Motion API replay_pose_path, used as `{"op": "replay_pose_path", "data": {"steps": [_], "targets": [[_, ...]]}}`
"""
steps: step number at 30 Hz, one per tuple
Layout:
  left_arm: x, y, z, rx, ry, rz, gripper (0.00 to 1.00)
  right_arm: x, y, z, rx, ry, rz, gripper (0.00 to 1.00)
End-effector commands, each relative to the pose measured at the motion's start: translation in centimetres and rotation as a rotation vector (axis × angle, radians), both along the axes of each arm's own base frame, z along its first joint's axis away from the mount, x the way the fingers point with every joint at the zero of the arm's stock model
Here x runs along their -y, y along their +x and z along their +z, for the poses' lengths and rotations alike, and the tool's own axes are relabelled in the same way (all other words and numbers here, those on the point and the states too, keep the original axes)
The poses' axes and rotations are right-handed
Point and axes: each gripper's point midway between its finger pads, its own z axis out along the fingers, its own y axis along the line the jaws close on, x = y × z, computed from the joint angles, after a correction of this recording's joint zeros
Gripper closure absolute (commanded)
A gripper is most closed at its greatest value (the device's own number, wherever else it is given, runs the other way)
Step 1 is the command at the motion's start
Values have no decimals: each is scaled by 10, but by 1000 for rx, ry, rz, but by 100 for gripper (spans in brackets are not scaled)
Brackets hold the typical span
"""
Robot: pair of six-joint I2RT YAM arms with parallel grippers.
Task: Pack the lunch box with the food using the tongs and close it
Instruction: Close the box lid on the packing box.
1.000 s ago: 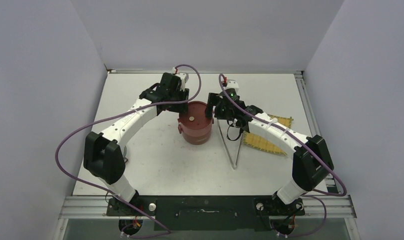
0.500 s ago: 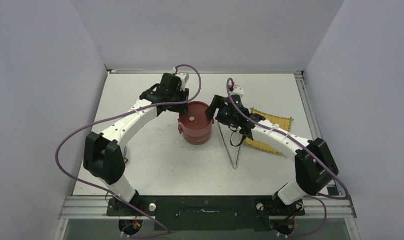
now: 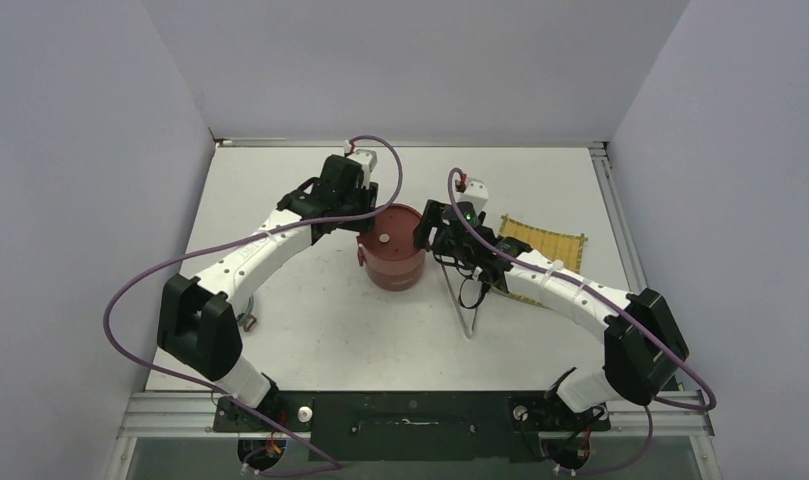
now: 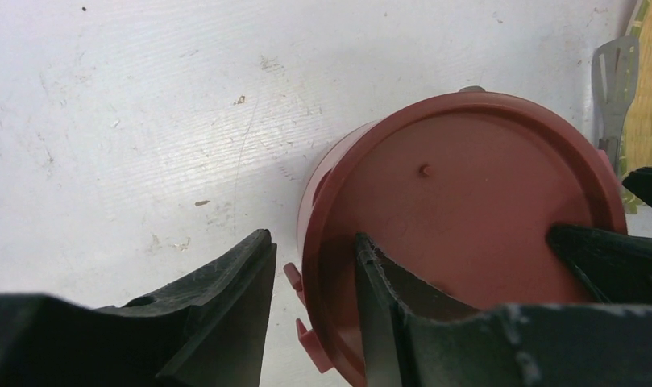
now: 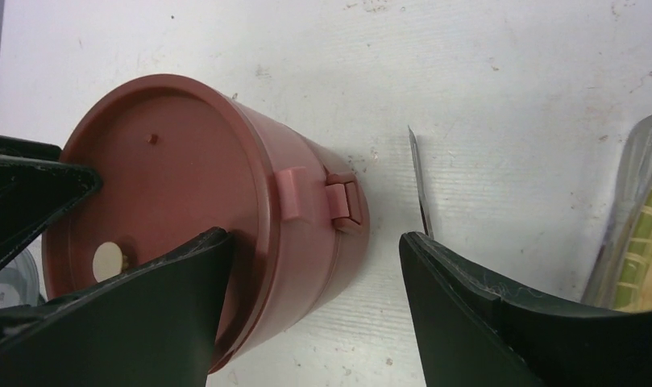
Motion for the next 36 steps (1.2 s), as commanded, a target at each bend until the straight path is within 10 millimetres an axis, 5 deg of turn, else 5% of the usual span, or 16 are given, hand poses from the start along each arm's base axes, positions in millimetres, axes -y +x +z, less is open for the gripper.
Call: {"op": "replay_pose_path", "data": {"steps": [1, 6, 15, 36], "targets": [[-18, -19, -7, -55, 79, 0, 60, 32, -46, -40, -153, -266, 49, 24], [-16, -22, 9, -11, 46, -27, 53, 19, -52, -27, -123, -260, 83, 22], [-18, -38, -16, -85, 69, -67, 52, 13, -68, -32, -120, -277, 115, 20], [-41, -69, -71, -218, 144, 1, 57, 76, -126, -130, -316, -563, 31, 25]]}}
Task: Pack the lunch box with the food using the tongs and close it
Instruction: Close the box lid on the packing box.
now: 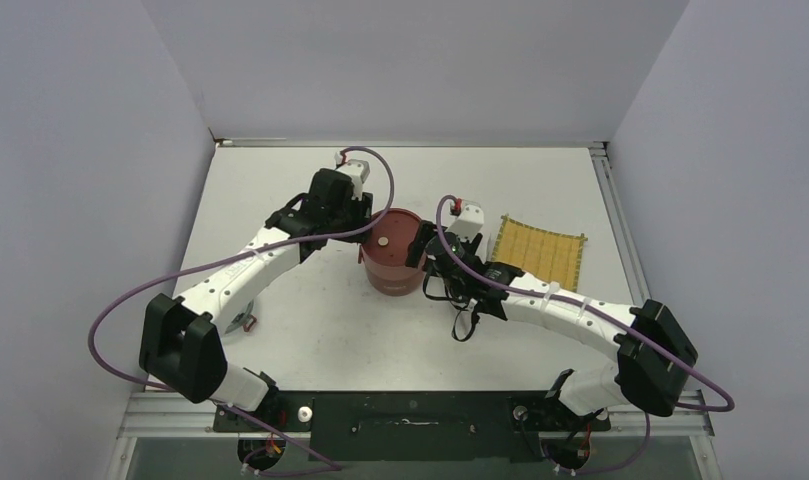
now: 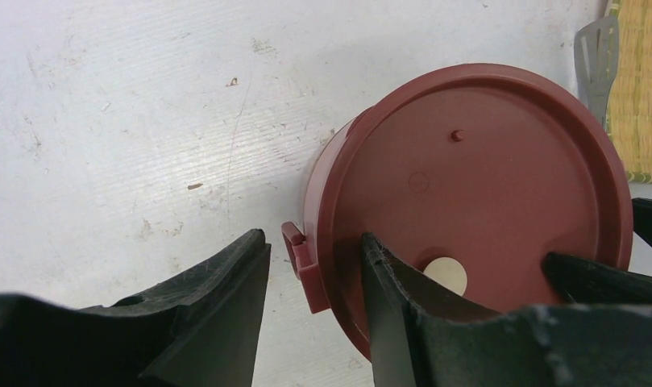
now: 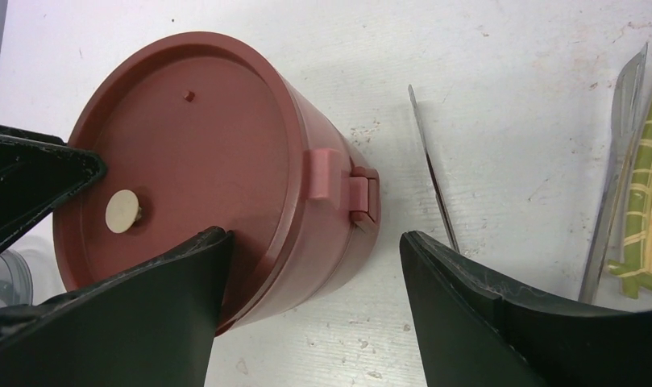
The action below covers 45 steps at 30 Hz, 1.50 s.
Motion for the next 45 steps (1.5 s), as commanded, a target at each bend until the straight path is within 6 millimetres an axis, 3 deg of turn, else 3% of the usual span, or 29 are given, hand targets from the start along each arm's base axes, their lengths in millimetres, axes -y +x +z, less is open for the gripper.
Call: {"op": "replay_pose_path", "data": {"steps": [1, 11, 16, 20, 26, 30, 34, 38, 42, 45], "targets": [[-32, -46, -68, -233, 182, 24, 57, 84, -85, -122, -393, -487, 78, 25], [-38, -56, -76, -226, 256, 66, 58, 98, -99, -133, -410, -506, 33, 27], [-33, -55, -71, -213, 246, 68, 58, 95, -98, -129, -402, -496, 35, 27], [-22, -46, -46, -170, 171, 71, 58, 79, -82, -99, -342, -468, 64, 27], [8, -28, 7, -80, 16, 33, 53, 46, -43, -23, -217, -391, 132, 21], [9, -14, 47, 0, -13, 56, 49, 36, -20, 21, -139, -364, 163, 17], [6, -16, 75, 56, -52, 60, 42, 33, -5, 47, -89, -342, 186, 15], [7, -30, 75, 37, -101, 47, 42, 27, 10, 56, -63, -276, 246, 14], [10, -44, 55, -19, -167, 64, 42, 9, 21, 61, -18, -236, 381, 14], [16, -52, 44, -40, -250, 76, 42, 7, 34, 67, 13, -243, 391, 14]]}}
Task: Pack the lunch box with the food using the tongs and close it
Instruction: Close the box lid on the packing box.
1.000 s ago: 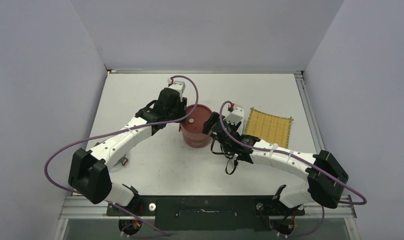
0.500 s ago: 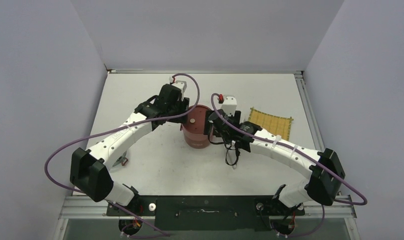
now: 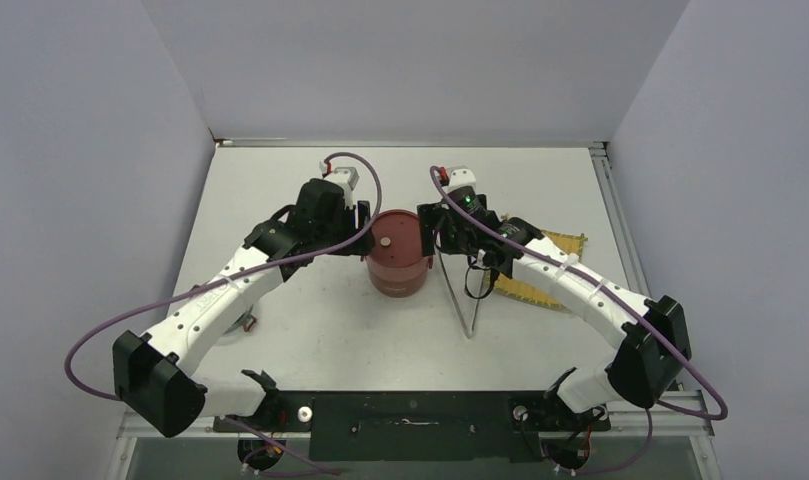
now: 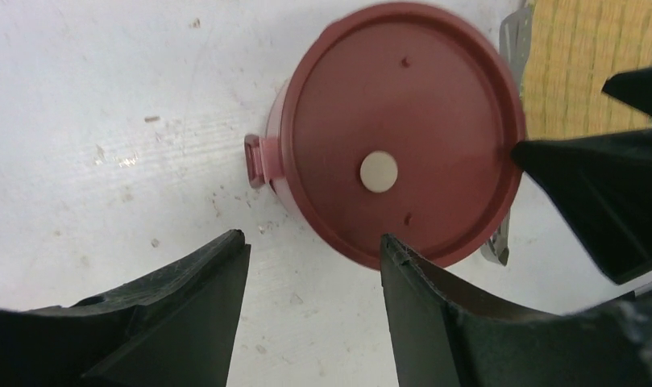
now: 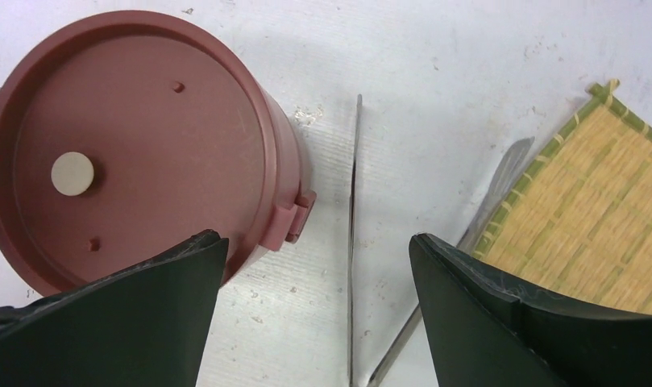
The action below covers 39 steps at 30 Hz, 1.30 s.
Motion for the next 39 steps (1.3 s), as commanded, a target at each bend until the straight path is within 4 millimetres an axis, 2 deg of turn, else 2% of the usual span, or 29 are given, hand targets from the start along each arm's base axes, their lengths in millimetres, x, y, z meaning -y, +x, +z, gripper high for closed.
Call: {"op": "replay_pose_path", "data": {"steps": [1, 6, 11, 14, 27, 34, 39], "targets": [[12, -9, -8, -31, -154, 23, 42, -24, 24, 28, 90, 54, 121, 14], [17, -9, -10, -36, -256, 48, 42, -29, 45, 31, 80, 154, 178, 16], [14, -3, -11, -26, -313, 74, 43, -38, 55, 20, 46, 202, 241, 20], [15, -6, -22, -60, -310, 71, 44, -39, 57, 13, 29, 207, 253, 21], [-1, -41, -103, -229, -257, 120, 62, -20, 46, -31, -53, 141, 189, 35], [-22, -50, -140, -267, -160, 188, 71, -12, 39, -53, -103, 130, 136, 45], [-38, -60, -161, -286, -21, 218, 73, -7, 32, -65, -130, 131, 111, 50]]}}
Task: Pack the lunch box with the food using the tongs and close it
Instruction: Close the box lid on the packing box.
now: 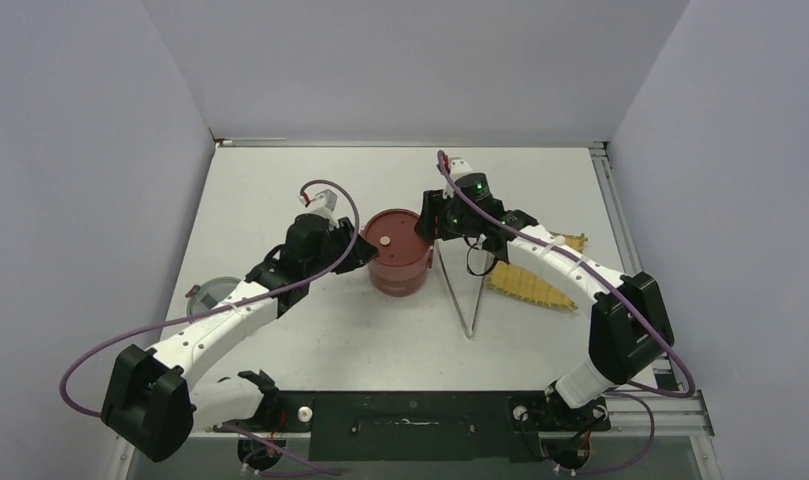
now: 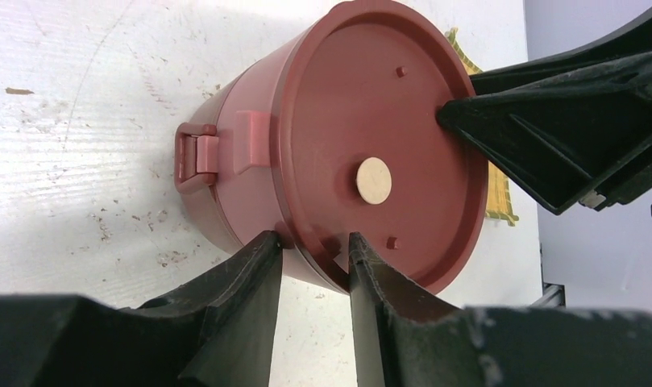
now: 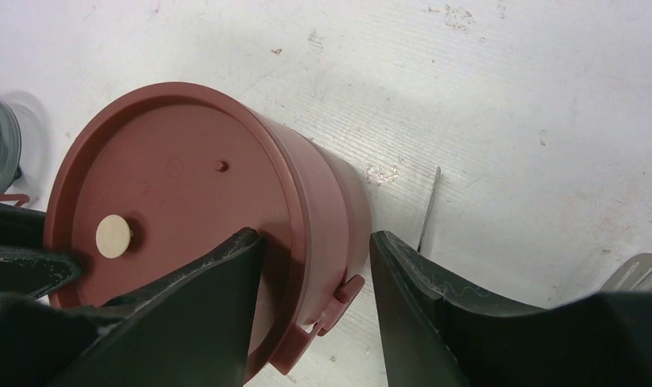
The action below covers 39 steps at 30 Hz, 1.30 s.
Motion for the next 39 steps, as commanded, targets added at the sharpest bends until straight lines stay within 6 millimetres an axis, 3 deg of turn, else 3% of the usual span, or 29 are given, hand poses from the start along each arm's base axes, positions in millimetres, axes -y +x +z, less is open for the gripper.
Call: {"op": "replay_pose_path", "data": {"steps": [1, 8, 12, 14, 17, 22, 27, 32, 39], "targets": [[-55, -50, -106, -275, 380, 25, 73, 25, -17, -45, -100, -113, -60, 50], [-60, -51, -107, -255, 510, 34, 73, 41, -29, -59, -64, -199, -155, 56], [-53, -44, -93, -218, 507, 22, 70, 53, -38, -67, -45, -242, -213, 57], [-46, -36, -77, -183, 480, 16, 65, 55, -40, -65, -31, -247, -230, 56], [-33, -26, -50, -133, 432, 1, 59, 55, -38, -48, -4, -235, -243, 53], [-20, -13, -2, -45, 374, -17, 50, 47, -31, -2, 72, -202, -241, 41], [-8, -13, 33, 13, 285, -45, 45, 38, -36, 43, 145, -160, -227, 33], [2, -23, 29, -7, 223, -84, 42, 26, -53, 57, 160, -130, -191, 28], [7, -29, 8, -35, 210, -104, 40, 15, -70, 44, 122, -101, -152, 25]]}}
